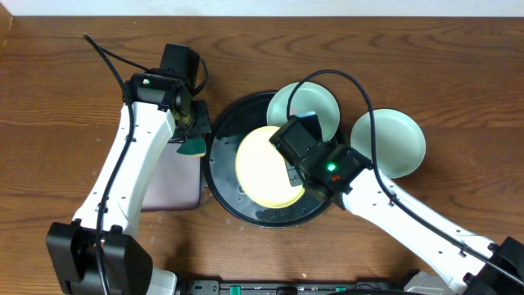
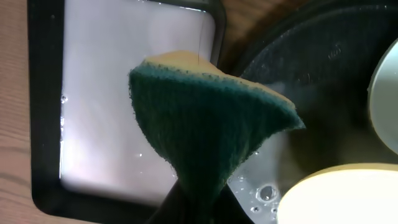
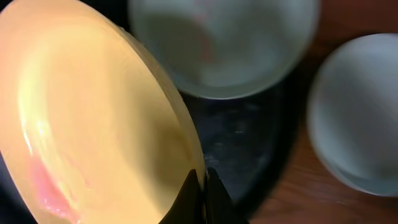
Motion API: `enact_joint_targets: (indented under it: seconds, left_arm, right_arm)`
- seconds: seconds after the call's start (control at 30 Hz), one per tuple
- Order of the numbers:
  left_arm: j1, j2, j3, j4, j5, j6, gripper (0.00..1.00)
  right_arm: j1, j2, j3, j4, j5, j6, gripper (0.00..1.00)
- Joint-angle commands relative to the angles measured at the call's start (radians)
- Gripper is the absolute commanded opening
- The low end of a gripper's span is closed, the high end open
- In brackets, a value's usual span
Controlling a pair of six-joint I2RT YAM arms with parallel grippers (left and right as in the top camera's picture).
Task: Clean dirty plates on tray and stack at the side
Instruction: 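Lift the yellow plate with the right gripper and stack it on the green plate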
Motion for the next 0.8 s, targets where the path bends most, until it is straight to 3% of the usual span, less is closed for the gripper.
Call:
enact_joint_targets:
  seconds: [0.0, 0.77]
  left_arm:
    - [0.004, -0.008, 0.02, -0.002, -0.012, 0.02, 0.07]
    - [0.004, -0.008, -0.003, -0.001, -0.012, 0.02, 0.07]
  right_arm:
    - [0.037, -0.015, 0.01, -0.024, 0.236, -0.015, 0.01]
    - [0.363, -0.015, 0.021, -0.027, 1.187, -0.078, 0.01]
